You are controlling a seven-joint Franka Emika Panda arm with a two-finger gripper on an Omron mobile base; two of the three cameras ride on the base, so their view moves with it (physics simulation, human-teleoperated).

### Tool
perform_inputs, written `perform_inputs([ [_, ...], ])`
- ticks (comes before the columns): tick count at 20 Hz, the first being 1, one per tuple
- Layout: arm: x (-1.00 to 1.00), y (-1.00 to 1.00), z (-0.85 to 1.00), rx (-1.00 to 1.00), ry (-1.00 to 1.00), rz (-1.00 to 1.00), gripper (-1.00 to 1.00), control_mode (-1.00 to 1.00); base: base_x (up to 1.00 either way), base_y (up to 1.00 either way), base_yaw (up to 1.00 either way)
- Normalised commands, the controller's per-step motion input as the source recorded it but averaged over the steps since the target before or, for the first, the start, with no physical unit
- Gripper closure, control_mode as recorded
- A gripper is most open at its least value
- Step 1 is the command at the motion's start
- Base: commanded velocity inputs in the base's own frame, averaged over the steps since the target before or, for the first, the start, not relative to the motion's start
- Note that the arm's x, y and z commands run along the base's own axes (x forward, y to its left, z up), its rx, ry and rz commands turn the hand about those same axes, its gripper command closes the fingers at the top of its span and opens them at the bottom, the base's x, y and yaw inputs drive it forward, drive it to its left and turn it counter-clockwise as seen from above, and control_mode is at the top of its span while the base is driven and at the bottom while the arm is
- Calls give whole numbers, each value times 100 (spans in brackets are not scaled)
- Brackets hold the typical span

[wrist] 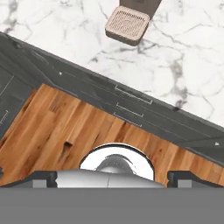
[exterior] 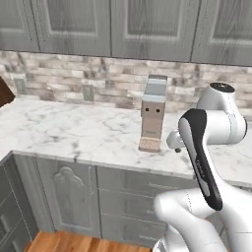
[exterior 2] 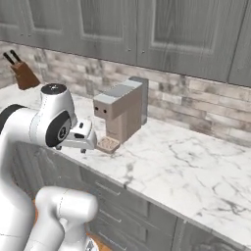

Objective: Navigate to the coffee machine.

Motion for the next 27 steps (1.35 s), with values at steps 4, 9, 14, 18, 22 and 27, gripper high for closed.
perform_inputs([
  [4, 0, 0, 0, 0, 0, 0, -100, 100, 57, 32, -36],
  [9, 0, 0, 0, 0, 0, 0, -100, 100, 59, 33, -36],
  [14, 0, 0, 0, 0, 0, 0, -100, 100, 56, 38, -34],
  [18, 0, 0, 0, 0, 0, 0, -100, 100, 27, 33, -28],
  [22, 0, 0, 0, 0, 0, 0, -100, 100, 16, 36, -23],
  [27, 0, 0, 0, 0, 0, 0, -100, 100, 7, 56, -11],
])
